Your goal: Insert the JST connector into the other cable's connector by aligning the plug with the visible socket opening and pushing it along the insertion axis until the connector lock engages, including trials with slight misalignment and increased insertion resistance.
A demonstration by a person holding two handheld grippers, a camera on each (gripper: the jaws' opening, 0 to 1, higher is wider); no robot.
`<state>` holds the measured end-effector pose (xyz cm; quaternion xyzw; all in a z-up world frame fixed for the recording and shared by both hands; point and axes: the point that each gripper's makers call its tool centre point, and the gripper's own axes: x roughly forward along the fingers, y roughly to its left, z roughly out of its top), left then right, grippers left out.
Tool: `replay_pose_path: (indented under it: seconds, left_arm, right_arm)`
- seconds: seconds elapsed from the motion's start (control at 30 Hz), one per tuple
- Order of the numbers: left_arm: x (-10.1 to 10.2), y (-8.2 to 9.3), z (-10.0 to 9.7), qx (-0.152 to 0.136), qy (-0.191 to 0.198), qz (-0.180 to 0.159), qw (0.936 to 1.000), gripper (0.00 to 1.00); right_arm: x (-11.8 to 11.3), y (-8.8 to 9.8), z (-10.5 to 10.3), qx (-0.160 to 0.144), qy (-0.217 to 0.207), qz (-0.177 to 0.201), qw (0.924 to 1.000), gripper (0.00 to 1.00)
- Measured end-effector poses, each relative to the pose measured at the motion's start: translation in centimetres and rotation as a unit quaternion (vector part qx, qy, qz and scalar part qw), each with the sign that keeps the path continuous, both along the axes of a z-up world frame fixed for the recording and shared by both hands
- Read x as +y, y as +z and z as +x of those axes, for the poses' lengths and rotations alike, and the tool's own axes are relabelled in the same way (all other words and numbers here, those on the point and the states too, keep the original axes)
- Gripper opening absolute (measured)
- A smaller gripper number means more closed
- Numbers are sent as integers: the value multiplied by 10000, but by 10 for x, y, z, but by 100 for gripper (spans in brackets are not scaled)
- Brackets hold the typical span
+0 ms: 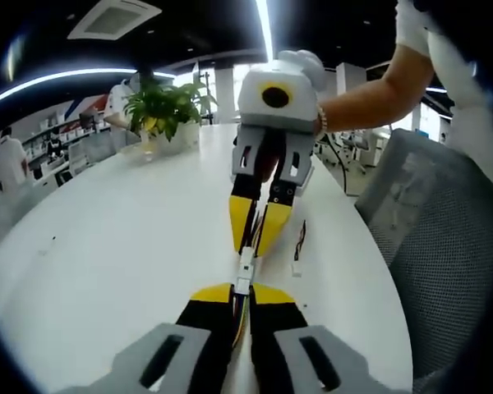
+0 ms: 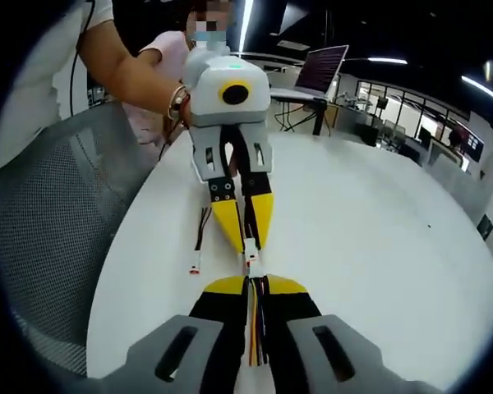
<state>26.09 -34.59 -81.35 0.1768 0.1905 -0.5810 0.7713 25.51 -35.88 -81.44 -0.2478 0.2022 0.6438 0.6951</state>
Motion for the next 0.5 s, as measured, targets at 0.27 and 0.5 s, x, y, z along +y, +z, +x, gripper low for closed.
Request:
replay_pose_path:
  seconds: [0.27,0.5]
  left_arm:
    - [0,0,0,44,30,-42,10000,0]
    - [0,-1,-1,42,15,-34,10000,0]
  right_arm:
    - [0,-1,0,-44,13,-48,10000,3]
    - [0,-2,-1,-39,29,-80,10000,3]
